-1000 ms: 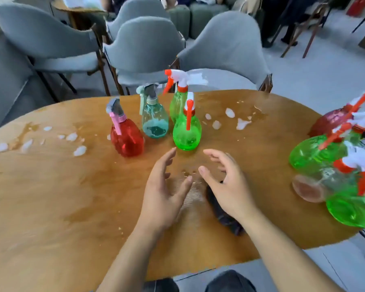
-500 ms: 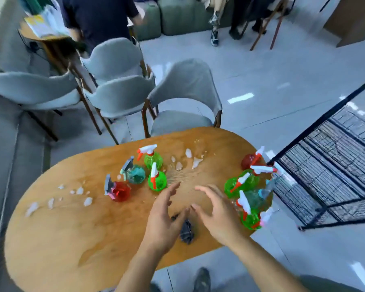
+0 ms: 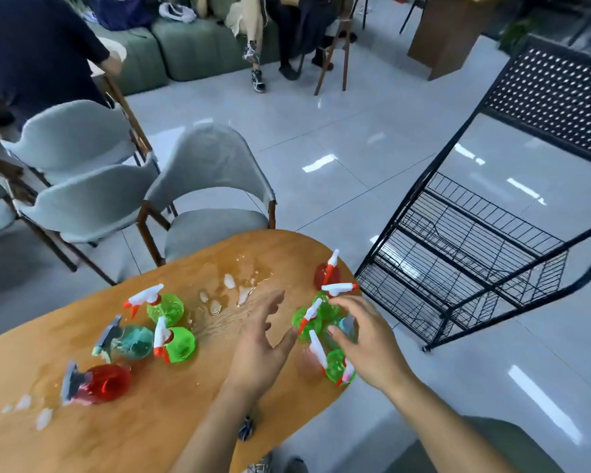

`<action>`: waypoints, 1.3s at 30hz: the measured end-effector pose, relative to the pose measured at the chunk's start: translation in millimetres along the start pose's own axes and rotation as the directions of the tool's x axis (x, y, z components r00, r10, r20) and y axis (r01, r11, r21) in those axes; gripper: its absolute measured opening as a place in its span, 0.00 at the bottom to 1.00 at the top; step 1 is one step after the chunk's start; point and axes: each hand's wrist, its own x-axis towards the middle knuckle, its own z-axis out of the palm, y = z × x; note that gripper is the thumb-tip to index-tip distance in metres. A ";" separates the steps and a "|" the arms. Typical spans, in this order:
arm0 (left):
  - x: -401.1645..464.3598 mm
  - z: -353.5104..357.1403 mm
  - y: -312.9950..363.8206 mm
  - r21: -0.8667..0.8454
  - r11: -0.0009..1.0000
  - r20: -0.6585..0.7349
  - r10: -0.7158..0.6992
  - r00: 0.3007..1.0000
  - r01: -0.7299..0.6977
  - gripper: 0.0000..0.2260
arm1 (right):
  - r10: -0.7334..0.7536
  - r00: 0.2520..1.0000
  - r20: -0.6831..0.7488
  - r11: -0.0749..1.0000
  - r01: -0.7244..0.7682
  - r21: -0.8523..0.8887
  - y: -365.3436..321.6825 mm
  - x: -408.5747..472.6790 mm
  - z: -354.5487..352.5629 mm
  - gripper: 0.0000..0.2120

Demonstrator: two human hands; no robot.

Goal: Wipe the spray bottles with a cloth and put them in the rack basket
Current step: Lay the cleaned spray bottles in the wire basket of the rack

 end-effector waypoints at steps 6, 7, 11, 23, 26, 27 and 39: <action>48.4 43.4 -11.3 0.013 1.000 0.098 -0.002 0.995 0.001 0.30 | 0.112 0.991 -0.073 0.994 -0.112 0.009 36.1 12.5 -18.0 0.19; 56.0 50.2 -11.7 0.017 1.000 0.112 -0.003 0.994 0.001 0.30 | 0.126 0.989 -0.076 0.992 -0.125 0.013 41.7 15.7 -19.6 0.19; 86.7 77.2 -8.2 0.047 0.999 0.150 -0.009 0.989 0.002 0.32 | 0.158 0.984 -0.077 0.987 -0.156 0.034 62.7 40.4 -29.9 0.19; 158.5 139.7 -29.7 0.261 0.939 0.028 -0.239 0.971 0.224 0.25 | -0.201 0.902 0.381 0.861 0.349 -0.370 127.5 231.3 -25.0 0.29; 158.0 150.6 -37.9 0.298 0.898 -0.055 -0.323 0.945 0.324 0.27 | -0.231 0.824 0.516 0.821 0.450 -0.352 134.1 259.8 -9.9 0.31; 155.8 153.0 -39.7 0.305 0.884 -0.075 -0.349 0.934 0.355 0.28 | -0.240 0.800 0.550 0.806 0.479 -0.346 136.6 266.0 -6.3 0.31; 164.9 182.1 -38.2 0.556 0.775 0.004 -0.364 0.931 0.301 0.26 | -0.059 0.935 0.350 0.962 0.146 -0.229 179.6 275.0 -30.7 0.08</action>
